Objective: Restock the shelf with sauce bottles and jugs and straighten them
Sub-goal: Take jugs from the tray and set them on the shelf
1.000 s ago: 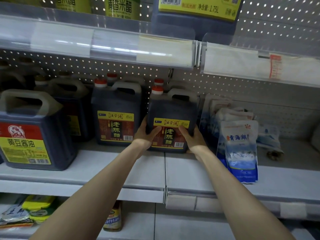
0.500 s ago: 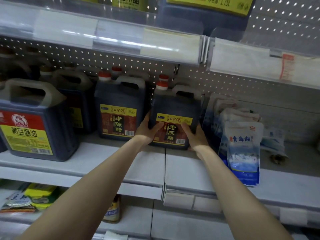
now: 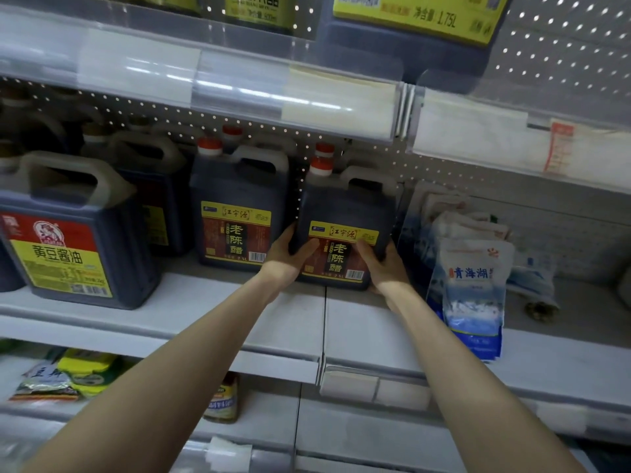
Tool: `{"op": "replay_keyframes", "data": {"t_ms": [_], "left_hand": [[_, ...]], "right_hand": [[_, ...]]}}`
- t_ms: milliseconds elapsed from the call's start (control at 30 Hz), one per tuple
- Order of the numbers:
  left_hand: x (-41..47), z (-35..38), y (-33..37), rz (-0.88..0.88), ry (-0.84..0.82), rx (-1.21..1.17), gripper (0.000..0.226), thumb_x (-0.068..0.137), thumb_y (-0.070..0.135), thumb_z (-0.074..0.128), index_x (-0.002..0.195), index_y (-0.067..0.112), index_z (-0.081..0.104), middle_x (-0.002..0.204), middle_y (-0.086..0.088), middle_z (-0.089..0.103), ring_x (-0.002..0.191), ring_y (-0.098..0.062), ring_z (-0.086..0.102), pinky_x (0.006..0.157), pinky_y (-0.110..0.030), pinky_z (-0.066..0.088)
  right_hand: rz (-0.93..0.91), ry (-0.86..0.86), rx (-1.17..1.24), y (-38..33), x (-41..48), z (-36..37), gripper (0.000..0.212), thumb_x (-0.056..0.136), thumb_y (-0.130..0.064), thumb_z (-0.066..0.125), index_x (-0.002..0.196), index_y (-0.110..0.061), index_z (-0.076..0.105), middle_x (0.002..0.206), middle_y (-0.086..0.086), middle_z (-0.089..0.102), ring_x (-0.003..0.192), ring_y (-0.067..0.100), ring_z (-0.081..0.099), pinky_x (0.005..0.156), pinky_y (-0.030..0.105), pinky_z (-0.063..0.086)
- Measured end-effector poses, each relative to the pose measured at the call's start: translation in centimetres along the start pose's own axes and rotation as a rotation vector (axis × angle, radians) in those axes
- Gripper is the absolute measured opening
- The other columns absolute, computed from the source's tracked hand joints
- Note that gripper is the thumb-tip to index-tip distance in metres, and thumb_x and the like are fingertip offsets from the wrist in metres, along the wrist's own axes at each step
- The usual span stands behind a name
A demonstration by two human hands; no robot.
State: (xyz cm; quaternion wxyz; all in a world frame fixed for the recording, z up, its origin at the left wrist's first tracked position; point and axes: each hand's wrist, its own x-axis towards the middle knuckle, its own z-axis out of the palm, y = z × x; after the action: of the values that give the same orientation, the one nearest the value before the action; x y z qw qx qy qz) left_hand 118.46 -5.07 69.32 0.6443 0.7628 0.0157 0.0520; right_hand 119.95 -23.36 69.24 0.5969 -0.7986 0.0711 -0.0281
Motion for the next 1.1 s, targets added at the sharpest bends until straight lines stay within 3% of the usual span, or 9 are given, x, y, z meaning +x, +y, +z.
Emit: {"op": "replay_keyframes", "data": {"t_ms": [167,300,400,467,600,800,900,1100], "left_hand": [[-1.8,-2.1,0.8,-0.007,-0.023,-0.021,0.054,0.093,0.031,0.06,0.142,0.019,0.042,0.135,-0.007,0.055,0.124,-0.024,0.052,0.103,-0.035,0.043],[-4.1,-5.1,0.3,0.025,-0.043,0.028,0.047,0.093,0.035,0.06,0.133,0.012,0.053,0.124,-0.003,0.062,0.116,-0.02,0.057,0.096,-0.032,0.047],[-6.6,-7.9,-0.2,0.031,-0.044,0.043,0.049,0.091,0.04,0.061,0.13,0.012,0.053,0.117,-0.003,0.063,0.11,-0.019,0.059,0.093,-0.036,0.05],[-9.0,-10.3,-0.6,0.059,-0.076,0.04,0.046,0.091,0.037,0.061,0.13,0.014,0.053,0.111,-0.001,0.063,0.104,-0.017,0.06,0.087,-0.031,0.05],[-14.8,-16.3,-3.0,0.029,-0.108,0.065,0.043,0.092,0.037,0.061,0.129,0.017,0.052,0.101,-0.001,0.062,0.09,-0.014,0.061,0.077,-0.026,0.047],[-21.0,-24.8,-8.5,-0.099,-0.07,0.063,0.032,0.091,0.026,0.064,0.119,0.013,0.056,0.086,0.001,0.062,0.076,-0.009,0.06,0.065,-0.014,0.047],[-23.2,-27.9,-13.3,-0.208,-0.036,0.049,0.031,0.091,0.029,0.063,0.117,0.014,0.056,0.095,-0.006,0.063,0.088,-0.017,0.062,0.073,-0.025,0.047],[-28.3,-31.4,-25.5,-0.47,0.017,0.036,0.032,0.092,0.025,0.062,0.119,0.009,0.056,0.096,-0.008,0.065,0.09,-0.021,0.063,0.073,-0.025,0.049]], "right_hand": [[-0.083,0.031,-0.015,-1.0,-1.9,0.0,0.085,0.074,-0.065,0.065,0.144,-0.026,0.036,0.141,0.001,0.052,0.125,0.025,0.052,0.107,0.05,0.041],[-0.118,0.08,-0.06,-1.4,-4.9,1.1,0.065,0.085,-0.048,0.066,0.14,-0.023,0.042,0.133,0.0,0.057,0.122,0.023,0.053,0.105,0.042,0.042],[-0.142,0.133,-0.048,-2.5,-8.4,2.9,0.07,0.083,-0.048,0.069,0.14,-0.019,0.042,0.135,0.0,0.054,0.125,0.018,0.05,0.104,0.044,0.044],[-0.136,0.148,-0.023,-3.0,-11.5,5.1,0.072,0.084,-0.046,0.068,0.143,-0.016,0.039,0.138,0.003,0.052,0.124,0.018,0.051,0.104,0.045,0.045],[-0.076,0.13,-0.008,-2.2,-18.3,10.9,0.054,0.086,-0.047,0.066,0.131,-0.02,0.051,0.117,-0.002,0.062,0.111,0.018,0.06,0.1,0.043,0.048],[0.011,0.025,0.09,0.1,-26.2,19.3,0.021,0.09,-0.027,0.066,0.11,-0.019,0.063,0.096,0.0,0.07,0.091,0.014,0.067,0.083,0.026,0.052],[0.076,-0.025,0.107,2.9,-28.1,23.1,0.016,0.09,-0.025,0.066,0.105,-0.018,0.065,0.092,0.0,0.071,0.081,0.008,0.067,0.071,0.018,0.051],[0.236,-0.141,0.073,12.6,-31.4,30.5,0.004,0.09,-0.02,0.066,0.092,-0.022,0.065,0.084,-0.004,0.069,0.077,0.01,0.064,0.069,0.015,0.047]]}}
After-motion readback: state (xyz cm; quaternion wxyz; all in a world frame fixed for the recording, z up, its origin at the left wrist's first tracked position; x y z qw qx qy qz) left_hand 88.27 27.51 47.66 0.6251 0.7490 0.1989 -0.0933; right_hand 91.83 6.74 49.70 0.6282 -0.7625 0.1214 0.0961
